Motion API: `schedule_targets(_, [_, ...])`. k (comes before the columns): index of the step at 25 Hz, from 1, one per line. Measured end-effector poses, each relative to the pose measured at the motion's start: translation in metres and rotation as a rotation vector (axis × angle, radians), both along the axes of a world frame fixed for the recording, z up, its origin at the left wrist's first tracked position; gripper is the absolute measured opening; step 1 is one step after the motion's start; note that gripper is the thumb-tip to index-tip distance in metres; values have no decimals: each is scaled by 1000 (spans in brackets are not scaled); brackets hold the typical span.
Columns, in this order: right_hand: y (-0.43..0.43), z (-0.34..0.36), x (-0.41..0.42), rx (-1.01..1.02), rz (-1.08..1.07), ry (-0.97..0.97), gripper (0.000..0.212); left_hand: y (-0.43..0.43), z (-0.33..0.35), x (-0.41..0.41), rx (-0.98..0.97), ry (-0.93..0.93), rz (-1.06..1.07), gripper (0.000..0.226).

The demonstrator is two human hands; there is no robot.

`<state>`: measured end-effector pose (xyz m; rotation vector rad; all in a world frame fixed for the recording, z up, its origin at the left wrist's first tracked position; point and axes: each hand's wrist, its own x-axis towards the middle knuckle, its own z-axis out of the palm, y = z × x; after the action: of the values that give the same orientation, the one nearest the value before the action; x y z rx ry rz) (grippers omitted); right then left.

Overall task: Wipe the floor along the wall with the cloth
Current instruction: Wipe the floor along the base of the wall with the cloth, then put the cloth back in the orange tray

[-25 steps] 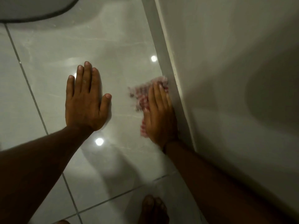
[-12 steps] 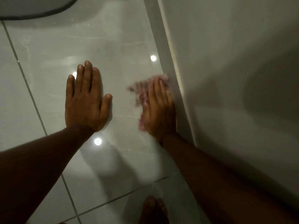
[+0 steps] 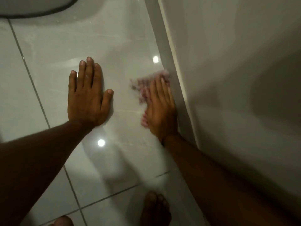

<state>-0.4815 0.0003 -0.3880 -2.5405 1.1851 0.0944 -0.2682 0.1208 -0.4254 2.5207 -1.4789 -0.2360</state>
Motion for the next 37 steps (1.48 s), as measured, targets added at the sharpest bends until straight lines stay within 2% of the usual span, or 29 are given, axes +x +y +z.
schedule_targets(4, [95, -1, -128, 43, -49, -9, 61, -5, 6, 2, 52, 83, -4, 79])
schedule_targets(6, [128, 8, -167, 108, -85, -24, 58, 12, 22, -6, 96, 139, -30, 79])
schedule_targets(11, [139, 74, -172, 382, -312, -82, 68, 99, 103, -49, 275, 290, -33, 82])
schedule_targets(14, [129, 154, -142, 586, -453, -185, 53, 130, 171, -72, 337, 301, 19, 83])
schedule_targets(16, [116, 213, -109, 617, -505, -249, 47, 133, 226, -77, 329, 308, 62, 82])
schedule_targets(20, [57, 311, -13, 715, -473, -371, 44, 94, 318, -49, 288, 275, 66, 78])
schedule_targets(24, [-18, 389, 121, 702, -433, -465, 50, 6, 392, 41, 147, 211, 134, 74])
schedule_targets(26, [-55, 409, 192, 604, -306, -468, 54, -40, 414, 95, 106, 192, 155, 74])
schedule_targets(29, [-108, 415, 298, 305, -91, -408, 59, -95, 426, 168, 88, 214, 169, 79])
schedule_targets(31, [-140, 405, 366, 251, -73, -406, 57, -127, 419, 214, 106, 238, 150, 86])
schedule_targets(34, [-178, 379, 447, 183, -14, -341, 70, -149, 402, 259, 78, 303, 101, 102])
schedule_targets(36, [-196, 354, 481, 79, 122, -205, 68, -150, 386, 270, 78, 296, 92, 88])
schedule_targets(37, [-201, 341, 493, 44, 177, -116, 74, -148, 378, 271, 88, 280, 104, 78])
